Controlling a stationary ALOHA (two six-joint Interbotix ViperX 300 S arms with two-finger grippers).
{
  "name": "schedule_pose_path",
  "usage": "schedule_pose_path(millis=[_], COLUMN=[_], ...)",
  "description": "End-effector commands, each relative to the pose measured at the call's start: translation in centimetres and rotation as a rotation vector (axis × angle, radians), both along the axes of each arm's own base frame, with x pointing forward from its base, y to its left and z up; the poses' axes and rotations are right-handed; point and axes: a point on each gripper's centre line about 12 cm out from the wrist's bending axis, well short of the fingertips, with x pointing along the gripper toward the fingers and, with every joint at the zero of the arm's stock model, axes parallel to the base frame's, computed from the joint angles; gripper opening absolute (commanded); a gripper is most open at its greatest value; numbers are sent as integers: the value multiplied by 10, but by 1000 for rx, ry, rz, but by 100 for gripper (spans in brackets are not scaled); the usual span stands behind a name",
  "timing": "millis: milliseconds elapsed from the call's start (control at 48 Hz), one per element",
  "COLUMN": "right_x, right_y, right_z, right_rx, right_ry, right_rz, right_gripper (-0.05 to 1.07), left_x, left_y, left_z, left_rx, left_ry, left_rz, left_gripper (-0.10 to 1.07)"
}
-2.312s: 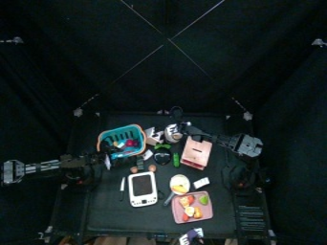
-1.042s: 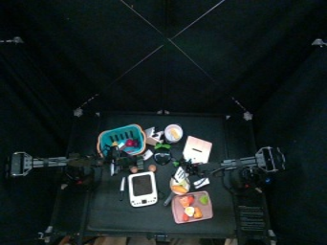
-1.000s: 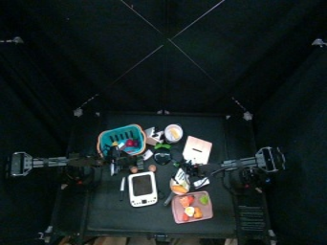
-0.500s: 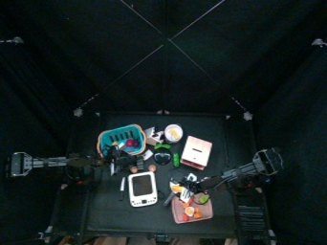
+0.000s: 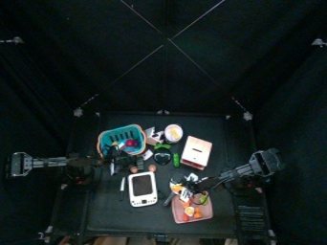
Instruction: Grab banana
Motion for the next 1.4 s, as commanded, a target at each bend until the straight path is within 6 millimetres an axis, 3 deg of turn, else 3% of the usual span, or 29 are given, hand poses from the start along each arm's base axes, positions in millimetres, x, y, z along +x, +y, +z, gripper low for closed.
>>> schedule_pose_path(millis=[0, 271, 917, 1375], right_x=[5, 6, 5, 8], right_y=[1, -1, -2, -5], right_z=[7, -7, -9, -27], right_rx=[10, -5, -9, -34], right_ry=[-21, 22, 37, 80], right_rz=[-6, -10, -16, -11], right_gripper=[72, 72, 80, 80], left_x=[2, 2, 2, 2], left_y=[1, 1, 1, 1], left_z=[4, 4, 3, 3], left_rx=[0, 2, 1, -2], left_ry=[-13, -13, -10, -10], left_rz=[1, 0, 0, 2], left_gripper=[95, 95, 95, 95])
